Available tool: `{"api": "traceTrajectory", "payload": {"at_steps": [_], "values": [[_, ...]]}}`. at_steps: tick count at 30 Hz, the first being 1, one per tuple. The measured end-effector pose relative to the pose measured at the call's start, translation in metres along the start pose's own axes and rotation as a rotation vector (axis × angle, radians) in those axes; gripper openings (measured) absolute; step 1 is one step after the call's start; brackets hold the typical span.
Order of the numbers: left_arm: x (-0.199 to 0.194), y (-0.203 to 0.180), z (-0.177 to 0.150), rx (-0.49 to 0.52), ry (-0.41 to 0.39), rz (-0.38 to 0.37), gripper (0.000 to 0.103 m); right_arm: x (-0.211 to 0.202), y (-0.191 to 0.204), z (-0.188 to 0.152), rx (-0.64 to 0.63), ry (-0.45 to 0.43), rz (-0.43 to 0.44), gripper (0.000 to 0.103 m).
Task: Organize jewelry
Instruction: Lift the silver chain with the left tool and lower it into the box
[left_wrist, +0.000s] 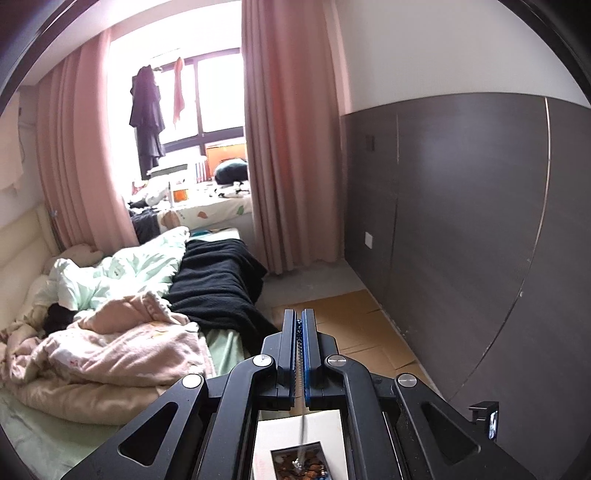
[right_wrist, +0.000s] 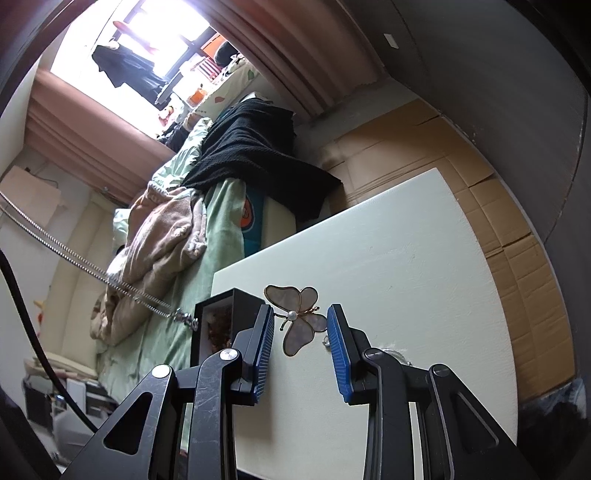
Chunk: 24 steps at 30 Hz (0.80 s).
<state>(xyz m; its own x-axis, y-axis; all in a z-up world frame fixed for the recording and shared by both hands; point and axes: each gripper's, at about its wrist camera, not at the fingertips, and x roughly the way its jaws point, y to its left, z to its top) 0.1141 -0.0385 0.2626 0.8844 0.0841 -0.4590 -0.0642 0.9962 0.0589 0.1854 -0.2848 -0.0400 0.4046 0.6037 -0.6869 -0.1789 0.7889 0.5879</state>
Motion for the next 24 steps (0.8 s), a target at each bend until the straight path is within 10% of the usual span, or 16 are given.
{"api": "traceTrajectory", "payload": {"at_steps": [24], "values": [[0.061,0.032,-0.085,-0.106,0.157,-0.031,0.002,0.006,0.012,-0.002,-0.008,-0.016,0.024,0.031]]}}
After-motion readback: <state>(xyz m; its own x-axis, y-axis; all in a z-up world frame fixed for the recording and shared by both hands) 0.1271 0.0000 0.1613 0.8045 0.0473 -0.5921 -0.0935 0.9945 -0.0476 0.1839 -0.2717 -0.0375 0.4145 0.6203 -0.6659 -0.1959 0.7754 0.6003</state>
